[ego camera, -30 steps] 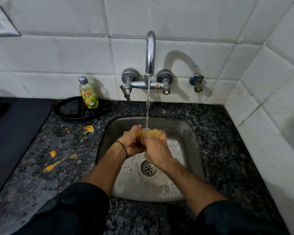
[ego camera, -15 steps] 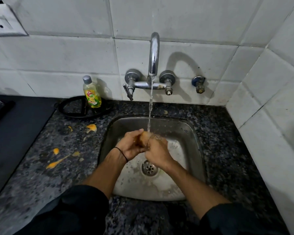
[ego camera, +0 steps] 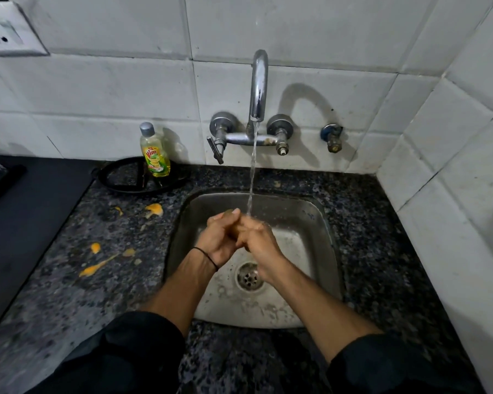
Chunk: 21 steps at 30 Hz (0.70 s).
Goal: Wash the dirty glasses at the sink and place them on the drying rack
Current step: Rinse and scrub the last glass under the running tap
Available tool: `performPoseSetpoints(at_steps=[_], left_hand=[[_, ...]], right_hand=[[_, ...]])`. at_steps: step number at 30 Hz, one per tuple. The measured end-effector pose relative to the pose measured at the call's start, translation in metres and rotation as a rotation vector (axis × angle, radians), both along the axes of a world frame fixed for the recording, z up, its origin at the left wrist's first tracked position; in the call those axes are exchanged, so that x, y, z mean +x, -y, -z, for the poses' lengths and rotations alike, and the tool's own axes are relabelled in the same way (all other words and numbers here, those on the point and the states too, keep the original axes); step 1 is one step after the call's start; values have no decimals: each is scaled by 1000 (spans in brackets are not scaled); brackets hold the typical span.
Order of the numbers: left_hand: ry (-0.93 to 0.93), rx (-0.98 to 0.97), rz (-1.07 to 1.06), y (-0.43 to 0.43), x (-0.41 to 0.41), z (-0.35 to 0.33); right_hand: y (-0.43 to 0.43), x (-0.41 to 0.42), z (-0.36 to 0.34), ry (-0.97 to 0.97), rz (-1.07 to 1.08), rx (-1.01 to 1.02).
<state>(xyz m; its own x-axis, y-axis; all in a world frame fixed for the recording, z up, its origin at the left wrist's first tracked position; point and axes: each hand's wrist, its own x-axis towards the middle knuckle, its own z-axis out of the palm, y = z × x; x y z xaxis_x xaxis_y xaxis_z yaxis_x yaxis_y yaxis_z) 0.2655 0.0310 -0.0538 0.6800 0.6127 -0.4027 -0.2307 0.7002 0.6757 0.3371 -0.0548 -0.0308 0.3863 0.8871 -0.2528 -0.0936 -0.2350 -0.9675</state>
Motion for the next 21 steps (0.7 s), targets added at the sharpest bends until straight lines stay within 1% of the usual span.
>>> performPoseSetpoints(at_steps=[1, 2, 3, 4, 5, 6, 8, 9, 10, 11, 13, 14, 15, 16, 17, 18, 21], left_hand=[[-6, 0, 12, -2, 0, 0], [-62, -23, 33, -5, 1, -3], [-115, -67, 71, -7, 4, -6], [-167, -114, 93, -8, 5, -8], [-191, -145, 91, -7, 6, -9], [-205, -140, 70, -6, 6, -9], [-195, -117, 19, -1, 3, -6], [-180, -139, 1, 4, 2, -4], [-163, -178, -19, 7, 2, -3], [-149, -196, -30, 7, 2, 0], [-198, -212, -13, 4, 7, -4], [-217, -219, 3, 3, 7, -9], [-214, -231, 18, 2, 8, -11], [-209, -227, 13, 2, 7, -13], [-184, -205, -9, 1, 6, -13], [-171, -182, -43, 0, 6, -11], [-97, -166, -102, 2, 7, -3]], right_hand=[[3, 1, 4, 189, -12, 40], [8, 5, 11, 445, -63, 74], [14, 10, 17, 771, -142, 49], [17, 14, 22, 1006, -226, 11], [17, 17, 24, 1044, -267, -45], [15, 16, 24, 878, -252, -74], [3, 7, 8, 302, -104, -96], [-4, 5, 4, 112, -53, -114], [-8, 4, -1, 94, -59, -127], [-8, 6, -5, 238, -109, -150], [2, 11, -12, 774, -290, -223], [8, 14, -13, 1043, -384, -223], [12, 18, -15, 1210, -444, -200], [15, 19, -15, 1248, -454, -180], [14, 19, -14, 1181, -415, -159], [9, 18, -13, 1023, -330, -157], [-8, 8, -21, 304, -83, -151]])
